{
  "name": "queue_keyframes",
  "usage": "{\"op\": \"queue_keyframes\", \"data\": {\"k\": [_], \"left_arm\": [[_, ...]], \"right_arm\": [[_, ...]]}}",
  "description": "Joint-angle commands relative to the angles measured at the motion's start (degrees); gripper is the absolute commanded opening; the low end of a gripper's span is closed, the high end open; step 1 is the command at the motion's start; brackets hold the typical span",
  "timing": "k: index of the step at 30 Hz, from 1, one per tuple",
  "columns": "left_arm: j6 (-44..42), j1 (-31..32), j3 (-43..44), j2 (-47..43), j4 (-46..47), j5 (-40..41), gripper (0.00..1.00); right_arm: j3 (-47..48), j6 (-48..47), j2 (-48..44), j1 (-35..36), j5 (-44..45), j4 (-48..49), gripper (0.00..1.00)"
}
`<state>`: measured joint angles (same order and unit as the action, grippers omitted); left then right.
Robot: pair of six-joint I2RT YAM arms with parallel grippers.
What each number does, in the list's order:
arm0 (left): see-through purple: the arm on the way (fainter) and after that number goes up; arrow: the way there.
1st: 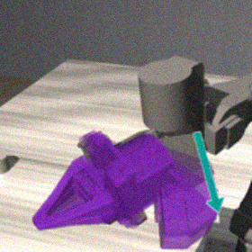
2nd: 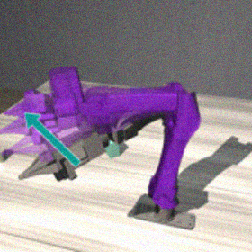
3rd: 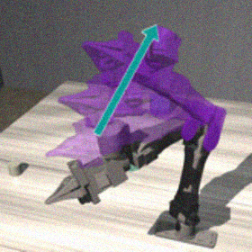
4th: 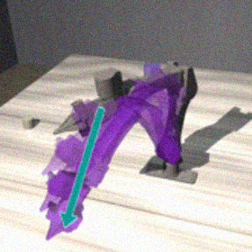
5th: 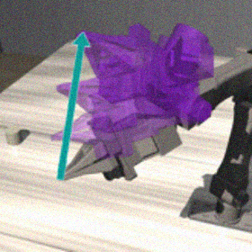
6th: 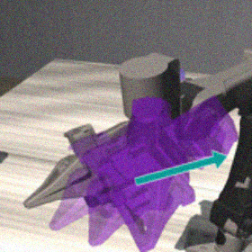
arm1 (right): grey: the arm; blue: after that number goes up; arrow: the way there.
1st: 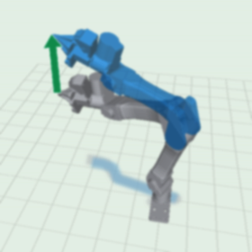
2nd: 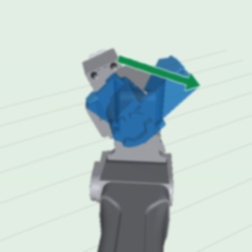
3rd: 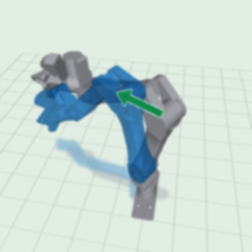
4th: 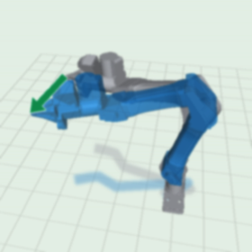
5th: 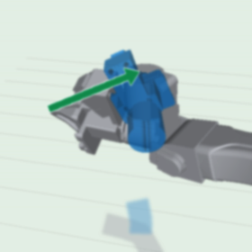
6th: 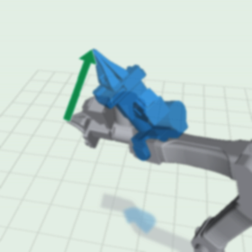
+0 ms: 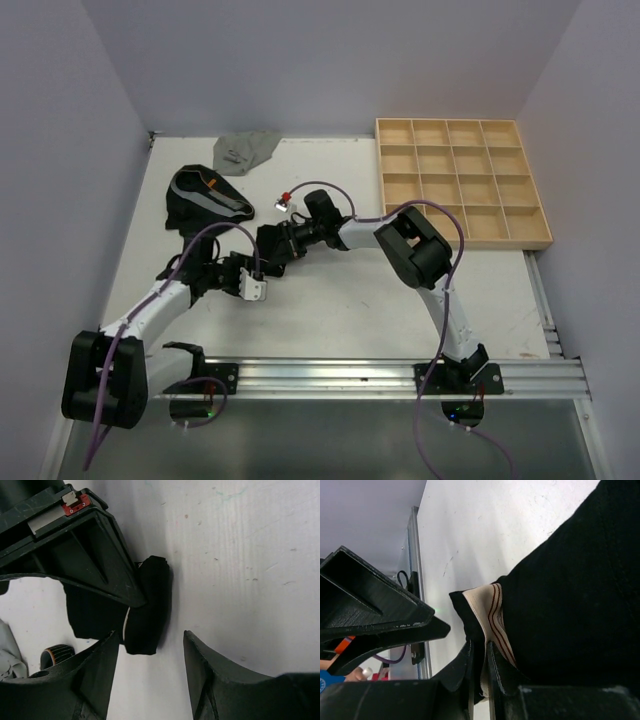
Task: Roll the underwear
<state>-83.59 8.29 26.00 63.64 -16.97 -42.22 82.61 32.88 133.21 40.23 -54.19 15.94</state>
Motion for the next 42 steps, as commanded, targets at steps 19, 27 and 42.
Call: {"op": "queue_keyframes", "data": {"k": [19,27,42], "left_arm": [[-3.0,4.4,9.3,20.4,1.3,8.5,0.43],[-3.1,5.1,24.7,33.9,-21.8,12.1,0.00],[3.3,3.8,43.4,50.7,-53.1,0.9,0.02]], "right_arm": [[-0.1,3.1,6.9,-0.8,5.2,-9.5,0.00],[-8.2,6.1,-1.2,-2.3,6.6,-1.6,0.24],[-26.8,-17.7,-43.3,-5.3,26.7,-15.0,0.45]]}}
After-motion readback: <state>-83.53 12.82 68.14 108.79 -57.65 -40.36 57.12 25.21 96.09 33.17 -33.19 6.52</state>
